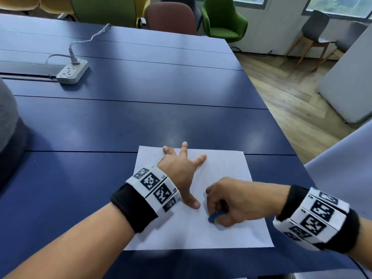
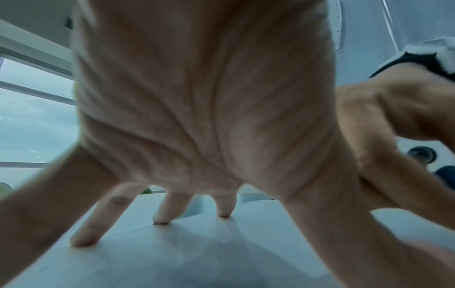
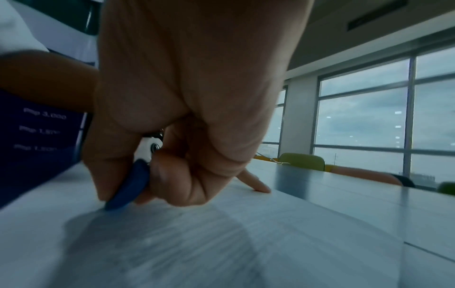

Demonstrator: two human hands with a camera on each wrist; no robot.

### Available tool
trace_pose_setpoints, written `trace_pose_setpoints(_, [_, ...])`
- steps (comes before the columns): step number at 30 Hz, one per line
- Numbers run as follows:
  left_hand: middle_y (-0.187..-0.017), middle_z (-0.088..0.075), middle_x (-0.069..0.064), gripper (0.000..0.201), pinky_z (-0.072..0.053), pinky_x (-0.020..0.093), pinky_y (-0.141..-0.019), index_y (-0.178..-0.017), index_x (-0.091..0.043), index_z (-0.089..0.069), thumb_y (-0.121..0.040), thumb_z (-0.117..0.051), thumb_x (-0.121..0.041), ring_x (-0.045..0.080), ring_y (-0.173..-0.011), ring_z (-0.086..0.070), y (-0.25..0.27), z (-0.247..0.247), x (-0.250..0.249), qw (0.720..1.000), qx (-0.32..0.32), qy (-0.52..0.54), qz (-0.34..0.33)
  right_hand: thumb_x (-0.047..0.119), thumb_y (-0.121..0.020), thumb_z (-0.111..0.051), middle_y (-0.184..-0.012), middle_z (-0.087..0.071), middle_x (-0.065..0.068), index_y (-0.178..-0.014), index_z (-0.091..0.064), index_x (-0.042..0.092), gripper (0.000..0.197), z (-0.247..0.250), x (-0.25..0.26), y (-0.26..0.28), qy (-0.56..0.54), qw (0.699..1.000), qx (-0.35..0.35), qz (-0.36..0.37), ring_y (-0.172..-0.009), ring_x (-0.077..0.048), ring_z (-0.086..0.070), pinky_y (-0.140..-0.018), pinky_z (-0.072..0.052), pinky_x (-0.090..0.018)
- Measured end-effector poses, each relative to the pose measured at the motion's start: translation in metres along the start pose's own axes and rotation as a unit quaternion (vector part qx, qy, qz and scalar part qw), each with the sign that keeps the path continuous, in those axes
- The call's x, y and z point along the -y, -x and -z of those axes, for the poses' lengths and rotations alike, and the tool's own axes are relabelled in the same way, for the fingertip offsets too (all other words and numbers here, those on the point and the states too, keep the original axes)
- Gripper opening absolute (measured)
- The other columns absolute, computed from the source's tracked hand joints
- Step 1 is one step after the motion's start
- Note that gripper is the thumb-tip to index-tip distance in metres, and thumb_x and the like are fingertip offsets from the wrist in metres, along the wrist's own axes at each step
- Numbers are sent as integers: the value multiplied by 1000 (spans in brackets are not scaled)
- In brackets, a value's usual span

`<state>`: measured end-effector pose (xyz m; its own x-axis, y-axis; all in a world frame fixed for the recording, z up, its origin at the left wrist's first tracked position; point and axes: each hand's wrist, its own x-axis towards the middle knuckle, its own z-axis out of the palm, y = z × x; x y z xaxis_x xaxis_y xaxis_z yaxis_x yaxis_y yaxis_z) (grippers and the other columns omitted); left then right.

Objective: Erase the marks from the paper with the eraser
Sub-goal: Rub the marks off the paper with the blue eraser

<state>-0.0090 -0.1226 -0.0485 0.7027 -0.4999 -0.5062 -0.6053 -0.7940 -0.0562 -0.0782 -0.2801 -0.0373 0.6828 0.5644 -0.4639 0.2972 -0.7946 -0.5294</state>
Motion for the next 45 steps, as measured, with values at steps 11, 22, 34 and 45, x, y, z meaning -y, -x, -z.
trace_pose_setpoints(11, [-161, 16, 18, 132, -36, 52, -106, -152, -42, 14, -59, -74, -75, 59, -138, -10, -1, -1, -1, 1000, -2, -1, -1, 22, -76, -75, -80, -67, 5, -84, -70, 17, 11, 3, 0, -1, 7, 999, -21, -28, -67, -10, -59, -65, -52, -27])
trace_pose_setpoints(22, [-160, 18, 18, 131, -32, 53, -108, -152, -41, 16, -62, -72, -74, 58, -140, -8, 3, 3, -1, 1000, 1, -9, 0, 26, -77, -74, -80, -68, 4, -82, -69, 20, 9, 20, -15, -7, 15, 991, -111, -70, -71, -14, -61, -70, -54, -36])
trace_pose_setpoints(34, [-161, 15, 20, 130, -33, 52, -107, -153, -40, 15, -62, -72, -74, 59, -138, -10, 5, 1, 1, 1000, -6, -15, -1, 21, -77, -75, -80, -70, 1, -81, -70, 16, 9, 15, -3, -12, 7, 999, -8, -35, -68, -15, -62, -66, -54, -29])
trace_pose_setpoints(45, [-160, 16, 20, 130, -32, 52, -108, -153, -39, 15, -63, -72, -74, 60, -138, -10, 4, 2, -1, 1000, -2, -19, -1, 21, -77, -77, -78, -71, 4, -82, -72, 16, 8, 9, 3, -11, -25, 998, 38, -31, -65, -9, -59, -63, -50, -22])
